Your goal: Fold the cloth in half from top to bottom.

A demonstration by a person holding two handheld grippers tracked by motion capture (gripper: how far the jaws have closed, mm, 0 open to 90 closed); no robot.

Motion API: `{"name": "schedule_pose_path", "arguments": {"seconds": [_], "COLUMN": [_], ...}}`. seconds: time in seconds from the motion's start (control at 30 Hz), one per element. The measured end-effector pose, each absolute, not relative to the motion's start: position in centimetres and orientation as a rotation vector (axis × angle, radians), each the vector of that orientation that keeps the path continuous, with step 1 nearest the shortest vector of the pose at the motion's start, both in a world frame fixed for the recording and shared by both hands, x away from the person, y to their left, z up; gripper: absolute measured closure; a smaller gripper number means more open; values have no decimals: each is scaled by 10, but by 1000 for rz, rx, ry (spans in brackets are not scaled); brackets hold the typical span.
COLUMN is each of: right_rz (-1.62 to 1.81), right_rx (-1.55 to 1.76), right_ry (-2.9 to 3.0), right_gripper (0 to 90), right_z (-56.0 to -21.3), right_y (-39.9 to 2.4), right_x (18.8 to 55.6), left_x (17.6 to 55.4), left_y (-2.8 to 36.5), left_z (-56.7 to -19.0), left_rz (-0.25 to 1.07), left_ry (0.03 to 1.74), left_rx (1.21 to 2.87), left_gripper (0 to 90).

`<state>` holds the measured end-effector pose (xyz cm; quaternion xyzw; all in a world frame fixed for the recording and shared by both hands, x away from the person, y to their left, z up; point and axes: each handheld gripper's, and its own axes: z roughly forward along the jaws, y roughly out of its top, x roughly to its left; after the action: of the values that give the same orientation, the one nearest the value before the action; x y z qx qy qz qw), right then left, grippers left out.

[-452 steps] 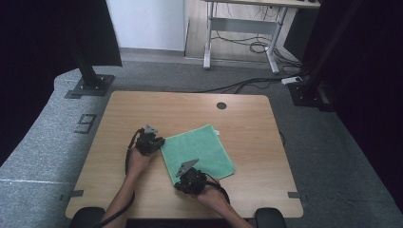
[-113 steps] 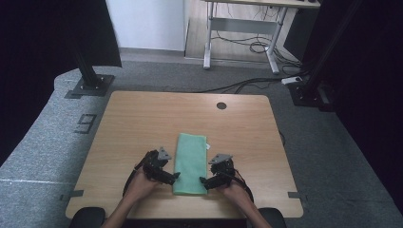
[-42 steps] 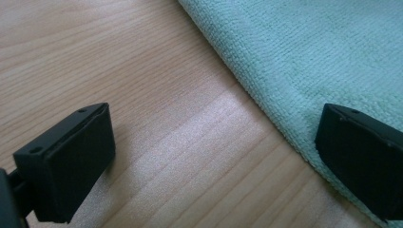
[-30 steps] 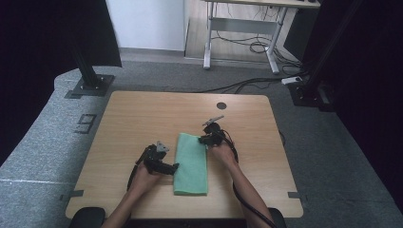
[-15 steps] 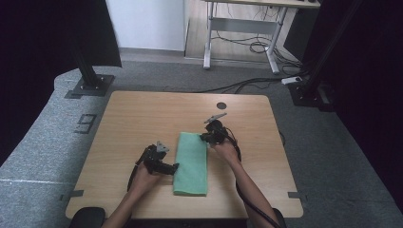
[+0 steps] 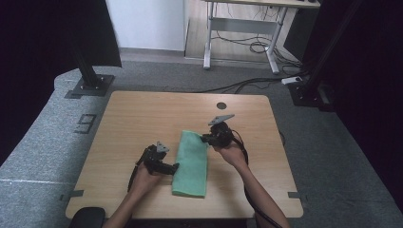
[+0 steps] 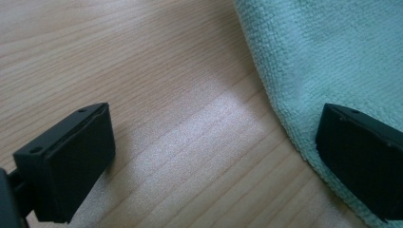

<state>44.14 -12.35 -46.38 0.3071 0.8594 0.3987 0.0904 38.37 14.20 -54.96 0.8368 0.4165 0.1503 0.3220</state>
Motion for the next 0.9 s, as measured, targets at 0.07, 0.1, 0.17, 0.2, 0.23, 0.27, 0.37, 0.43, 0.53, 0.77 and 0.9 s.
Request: {"name": "schedule_pose_path", "arguments": {"seconds": [0.07, 0.1, 0.17, 0.2, 0.23, 0.27, 0.37, 0.43, 0.53, 0.77, 0.9], "right_rz": [1191, 1193, 1205, 1217, 1217, 1220, 1230, 1239, 1250, 1261, 1269], "right_rx": [896, 878, 850, 820, 820, 808, 772, 754, 732, 722, 721], "right_ry": [2554, 2556, 2562, 2567, 2567, 2571, 2583, 2590, 2605, 2645, 2664], "right_gripper": [834, 834, 833, 833, 833, 833, 833, 833, 833, 833, 832], "right_z": [-462, -461, -458, -456, -456, -455, -455, -456, -459, -471, -479], "right_y": [-123, -123, -122, -122, -122, -122, -122, -122, -124, -127, -129], "right_x": [437, 433, 425, 417, 417, 413, 401, 394, 383, 362, 352], "left_x": [384, 384, 383, 383, 383, 383, 383, 383, 383, 383, 383], "left_y": [142, 142, 142, 142, 142, 142, 142, 142, 142, 142, 142], "left_z": [-550, -550, -550, -550, -550, -550, -549, -550, -550, -549, -550], "left_rz": [395, 395, 396, 397, 397, 397, 396, 397, 398, 398, 399], "left_ry": [1094, 1095, 1097, 1097, 1097, 1098, 1100, 1101, 1102, 1104, 1104], "left_rx": [2197, 2196, 2195, 2194, 2194, 2194, 2196, 2195, 2195, 2194, 2194], "left_gripper": [0, 0, 0, 0, 0, 0, 0, 0, 0, 0, 0]}}
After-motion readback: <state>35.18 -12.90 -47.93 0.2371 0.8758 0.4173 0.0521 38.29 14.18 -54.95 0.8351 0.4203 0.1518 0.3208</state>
